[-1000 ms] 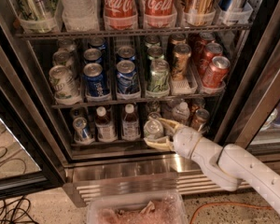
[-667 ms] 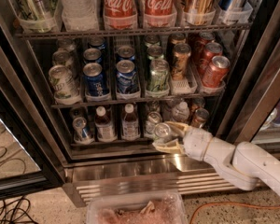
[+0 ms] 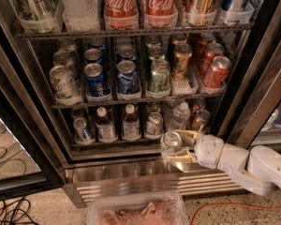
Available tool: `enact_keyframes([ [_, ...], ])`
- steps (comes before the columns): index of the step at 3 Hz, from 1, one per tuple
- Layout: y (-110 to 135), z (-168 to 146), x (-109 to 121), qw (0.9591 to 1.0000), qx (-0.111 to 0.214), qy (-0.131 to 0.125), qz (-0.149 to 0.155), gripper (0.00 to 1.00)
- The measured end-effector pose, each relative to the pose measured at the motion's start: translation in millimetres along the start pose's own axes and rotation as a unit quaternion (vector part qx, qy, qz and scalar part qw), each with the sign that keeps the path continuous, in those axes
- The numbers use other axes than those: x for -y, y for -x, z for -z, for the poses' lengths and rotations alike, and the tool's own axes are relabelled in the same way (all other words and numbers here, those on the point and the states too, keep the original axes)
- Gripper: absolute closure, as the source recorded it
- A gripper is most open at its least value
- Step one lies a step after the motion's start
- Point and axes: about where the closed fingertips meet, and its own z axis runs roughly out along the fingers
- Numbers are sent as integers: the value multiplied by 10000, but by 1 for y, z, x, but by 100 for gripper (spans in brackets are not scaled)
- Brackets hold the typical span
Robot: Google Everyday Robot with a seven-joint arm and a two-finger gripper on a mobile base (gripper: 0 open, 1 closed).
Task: Pick 7up can from bottom shelf of fridge
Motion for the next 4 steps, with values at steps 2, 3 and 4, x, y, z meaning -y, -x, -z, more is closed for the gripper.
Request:
enact_keyframes([
  [2, 23, 8, -17, 9944, -87, 1056, 54, 100],
  [3, 25, 37, -51, 9886, -14, 1502, -94, 100],
  [4, 28, 39, -55, 9874, 41, 1581, -106, 100],
])
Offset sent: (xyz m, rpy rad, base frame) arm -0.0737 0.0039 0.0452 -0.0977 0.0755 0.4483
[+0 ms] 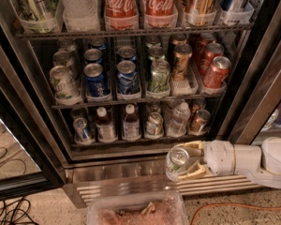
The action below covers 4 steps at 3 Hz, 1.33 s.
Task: Pick 7up can from bottom shelf of fridge
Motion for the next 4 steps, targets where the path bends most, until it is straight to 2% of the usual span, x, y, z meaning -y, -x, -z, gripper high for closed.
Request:
enact_keyframes([
  [1, 4, -13, 0, 9998, 17, 204, 61, 100],
  [2, 20, -55, -18, 9974, 215, 664, 176, 100],
  [3, 25, -83, -46, 9964, 512, 670, 32, 100],
  [4, 23, -86, -78, 9968, 664, 361, -248, 100],
])
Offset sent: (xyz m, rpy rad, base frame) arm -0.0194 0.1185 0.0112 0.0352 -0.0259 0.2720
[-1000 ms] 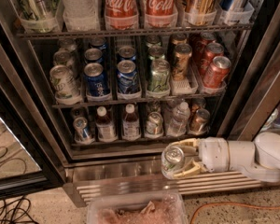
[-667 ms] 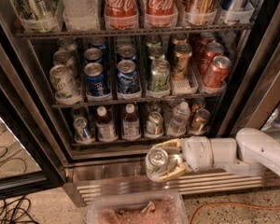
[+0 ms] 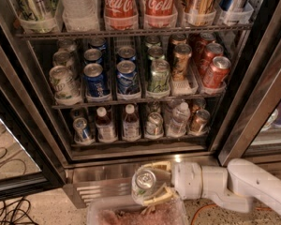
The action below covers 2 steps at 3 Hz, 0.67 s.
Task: Pick 7up can from bottom shelf of fridge
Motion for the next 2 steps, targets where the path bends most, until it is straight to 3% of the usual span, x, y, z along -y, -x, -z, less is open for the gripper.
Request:
enact_keyframes([
  [1, 5, 5, -27, 9998, 39, -185, -55, 100],
  [2, 4, 6, -30, 9998, 38, -201, -74, 100],
])
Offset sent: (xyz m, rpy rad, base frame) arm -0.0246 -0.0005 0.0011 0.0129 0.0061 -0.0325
